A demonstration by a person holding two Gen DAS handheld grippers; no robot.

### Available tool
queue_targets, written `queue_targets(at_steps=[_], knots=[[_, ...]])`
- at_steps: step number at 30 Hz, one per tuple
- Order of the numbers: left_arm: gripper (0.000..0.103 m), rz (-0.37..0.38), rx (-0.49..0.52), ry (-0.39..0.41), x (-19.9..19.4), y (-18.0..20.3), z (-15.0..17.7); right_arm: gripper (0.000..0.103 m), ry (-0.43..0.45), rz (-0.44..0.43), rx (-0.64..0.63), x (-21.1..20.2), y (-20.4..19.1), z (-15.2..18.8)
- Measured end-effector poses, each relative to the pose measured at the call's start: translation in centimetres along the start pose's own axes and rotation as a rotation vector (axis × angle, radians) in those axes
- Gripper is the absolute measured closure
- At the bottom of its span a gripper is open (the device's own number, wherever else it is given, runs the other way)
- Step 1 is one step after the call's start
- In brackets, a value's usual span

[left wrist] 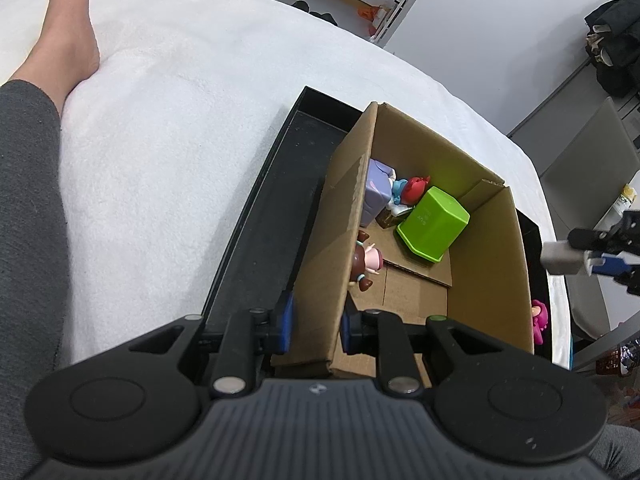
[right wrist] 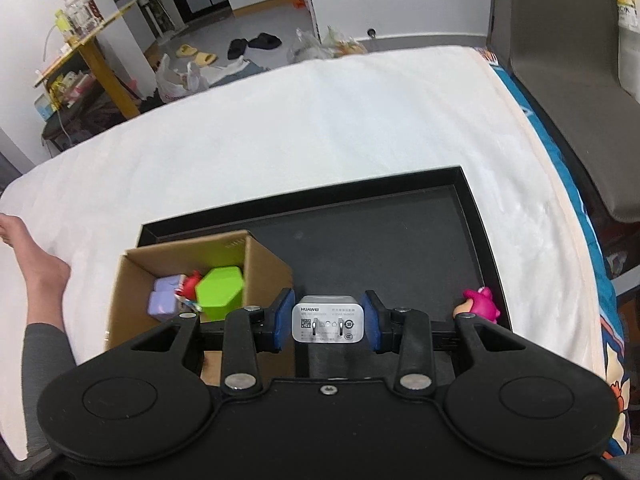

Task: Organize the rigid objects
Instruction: 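Carry the white charger plug over the box and lower it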

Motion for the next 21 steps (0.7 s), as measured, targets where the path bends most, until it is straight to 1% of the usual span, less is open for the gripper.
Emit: queue_targets(at_steps=[10,21], knots=[[0.082,0.003,-0.001,-0.001,0.0,0.0,0.0,0.067,0.029,-0.055,-0.041,-2.2,-2.8,-0.1],[0.082,0.008,-0.003,-0.003,-0.1,0.0,-0.1,0.067,0.005,-0.113,-0.082,-1.9,-6.1,0.6]])
Point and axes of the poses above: each gripper's, at about its wrist camera, not at the fingertips, and x roughly the way its jaws point, y to its right, z to its underside, the point moved 5 cm from there along x, roughly the way its jaws point, and after that the axes turned 9 degrees about -y, right-handed, at the moved point
